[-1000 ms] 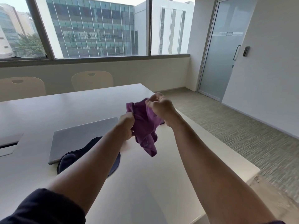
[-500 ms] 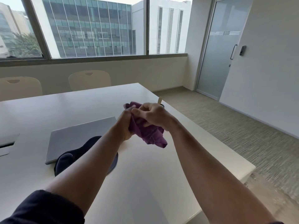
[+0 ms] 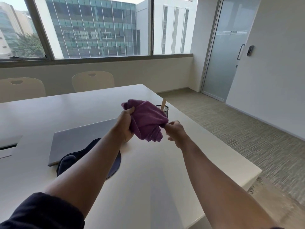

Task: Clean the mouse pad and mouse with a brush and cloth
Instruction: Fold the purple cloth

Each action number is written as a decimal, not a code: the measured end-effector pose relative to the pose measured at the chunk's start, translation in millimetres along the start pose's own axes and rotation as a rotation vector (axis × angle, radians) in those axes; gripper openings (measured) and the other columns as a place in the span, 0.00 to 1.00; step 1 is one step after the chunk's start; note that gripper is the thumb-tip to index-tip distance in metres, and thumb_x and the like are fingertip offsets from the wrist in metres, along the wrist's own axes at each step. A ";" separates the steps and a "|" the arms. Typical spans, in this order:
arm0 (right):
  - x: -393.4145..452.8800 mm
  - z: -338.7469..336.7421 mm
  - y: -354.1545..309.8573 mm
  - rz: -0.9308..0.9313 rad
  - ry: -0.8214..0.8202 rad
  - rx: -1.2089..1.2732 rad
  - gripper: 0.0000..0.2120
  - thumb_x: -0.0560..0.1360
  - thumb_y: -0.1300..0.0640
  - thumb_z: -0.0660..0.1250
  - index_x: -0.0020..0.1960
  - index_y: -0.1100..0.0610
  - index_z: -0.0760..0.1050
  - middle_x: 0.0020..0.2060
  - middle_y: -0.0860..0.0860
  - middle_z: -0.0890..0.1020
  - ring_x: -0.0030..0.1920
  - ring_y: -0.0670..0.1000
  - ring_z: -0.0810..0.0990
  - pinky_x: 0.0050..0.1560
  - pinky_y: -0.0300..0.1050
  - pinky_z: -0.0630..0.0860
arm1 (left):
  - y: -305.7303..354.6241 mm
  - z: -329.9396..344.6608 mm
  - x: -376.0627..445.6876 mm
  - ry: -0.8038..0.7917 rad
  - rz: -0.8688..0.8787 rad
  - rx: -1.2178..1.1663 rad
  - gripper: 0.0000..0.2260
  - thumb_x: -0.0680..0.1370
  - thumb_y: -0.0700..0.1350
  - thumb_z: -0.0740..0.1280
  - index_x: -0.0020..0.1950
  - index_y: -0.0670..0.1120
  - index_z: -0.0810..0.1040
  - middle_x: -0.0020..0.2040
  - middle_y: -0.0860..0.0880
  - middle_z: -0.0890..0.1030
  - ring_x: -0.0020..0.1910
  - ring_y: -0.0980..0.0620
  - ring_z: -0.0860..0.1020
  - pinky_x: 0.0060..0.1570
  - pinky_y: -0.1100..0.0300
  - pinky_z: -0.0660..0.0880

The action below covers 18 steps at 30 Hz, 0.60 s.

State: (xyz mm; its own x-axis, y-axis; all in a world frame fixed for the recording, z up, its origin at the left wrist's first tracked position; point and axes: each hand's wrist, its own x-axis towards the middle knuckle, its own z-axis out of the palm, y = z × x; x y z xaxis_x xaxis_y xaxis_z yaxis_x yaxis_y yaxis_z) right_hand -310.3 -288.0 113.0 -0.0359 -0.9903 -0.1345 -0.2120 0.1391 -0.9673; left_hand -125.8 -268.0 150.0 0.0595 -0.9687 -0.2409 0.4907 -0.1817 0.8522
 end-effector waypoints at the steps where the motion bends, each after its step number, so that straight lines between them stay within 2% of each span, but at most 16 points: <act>1: 0.3 0.6 0.7 -0.009 -0.007 0.044 0.12 0.73 0.55 0.67 0.55 0.57 0.72 0.49 0.53 0.79 0.45 0.49 0.77 0.42 0.45 0.77 | 0.0 -0.8 -0.2 0.011 -0.005 0.008 0.15 0.82 0.49 0.60 0.67 0.47 0.75 0.59 0.41 0.81 0.58 0.41 0.80 0.56 0.43 0.78; 5: -2.3 6.9 -1.3 -0.130 -0.079 0.233 0.10 0.77 0.57 0.63 0.57 0.52 0.79 0.50 0.51 0.83 0.46 0.48 0.82 0.42 0.41 0.81 | -1.5 -4.0 -0.6 0.031 -0.038 0.027 0.15 0.83 0.50 0.58 0.67 0.47 0.73 0.60 0.40 0.80 0.58 0.41 0.80 0.58 0.44 0.77; 7: -2.0 10.4 -1.8 -0.165 -0.099 0.282 0.08 0.78 0.56 0.65 0.55 0.52 0.81 0.50 0.53 0.85 0.47 0.49 0.83 0.47 0.45 0.82 | -3.1 -5.7 0.0 0.045 -0.059 0.019 0.15 0.83 0.50 0.57 0.67 0.47 0.73 0.60 0.39 0.80 0.59 0.41 0.79 0.61 0.43 0.75; 10: 1.1 12.4 -2.0 -0.230 -0.044 0.199 0.07 0.77 0.59 0.67 0.52 0.54 0.81 0.46 0.53 0.85 0.47 0.52 0.82 0.53 0.51 0.79 | -4.7 -8.4 1.1 0.072 -0.074 -0.003 0.16 0.84 0.53 0.55 0.66 0.47 0.73 0.59 0.39 0.80 0.58 0.41 0.80 0.61 0.43 0.75; 12: 3.5 10.4 -3.3 -0.249 -0.005 0.191 0.02 0.76 0.58 0.70 0.46 0.53 0.81 0.40 0.49 0.84 0.43 0.49 0.80 0.49 0.47 0.78 | -4.8 -10.4 3.6 0.123 -0.066 -0.042 0.17 0.84 0.54 0.53 0.65 0.48 0.73 0.59 0.40 0.80 0.57 0.40 0.80 0.60 0.42 0.76; 15: 2.3 -0.1 -7.8 -0.271 0.016 0.269 0.05 0.74 0.59 0.72 0.40 0.52 0.80 0.33 0.44 0.84 0.34 0.42 0.81 0.36 0.34 0.76 | -4.8 -15.8 10.4 0.278 -0.043 -0.158 0.16 0.83 0.54 0.54 0.66 0.49 0.72 0.60 0.42 0.78 0.57 0.41 0.78 0.61 0.41 0.75; 18: -1.4 -15.2 -6.9 -0.253 -0.028 0.418 0.10 0.74 0.59 0.71 0.37 0.48 0.82 0.40 0.45 0.86 0.40 0.43 0.85 0.40 0.38 0.81 | -6.9 -19.6 14.8 0.379 -0.040 -0.237 0.14 0.83 0.51 0.53 0.64 0.50 0.73 0.59 0.43 0.79 0.55 0.41 0.79 0.59 0.41 0.76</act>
State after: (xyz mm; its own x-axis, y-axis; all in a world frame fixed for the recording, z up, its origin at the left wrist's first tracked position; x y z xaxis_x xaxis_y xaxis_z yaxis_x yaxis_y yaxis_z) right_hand -323.7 -287.5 123.2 -0.0063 -0.9932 0.1159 0.2000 -0.1148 -0.9731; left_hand -111.2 -277.7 131.4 0.3297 -0.8232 -0.4622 0.6818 -0.1310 0.7197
